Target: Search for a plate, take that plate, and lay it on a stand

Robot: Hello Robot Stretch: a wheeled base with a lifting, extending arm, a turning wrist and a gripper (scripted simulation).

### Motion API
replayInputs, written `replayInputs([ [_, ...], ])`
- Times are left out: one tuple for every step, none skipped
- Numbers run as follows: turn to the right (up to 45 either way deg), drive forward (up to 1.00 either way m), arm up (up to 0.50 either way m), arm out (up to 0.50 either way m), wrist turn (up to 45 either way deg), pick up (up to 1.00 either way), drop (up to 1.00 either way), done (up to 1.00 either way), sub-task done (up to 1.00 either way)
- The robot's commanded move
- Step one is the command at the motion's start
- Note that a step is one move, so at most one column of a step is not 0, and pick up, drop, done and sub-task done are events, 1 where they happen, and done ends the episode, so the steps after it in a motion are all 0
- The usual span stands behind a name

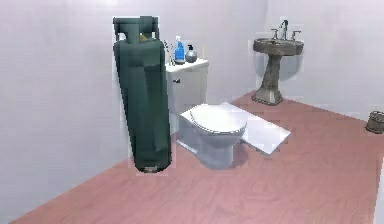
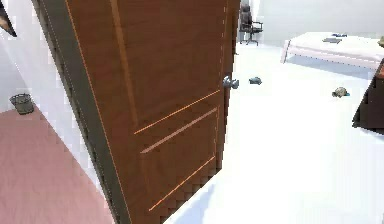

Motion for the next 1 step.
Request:
replayInputs([
  [24.0,0.0,0.0,0.0,0.0,0.0,0.0,0.0,0.0],
])
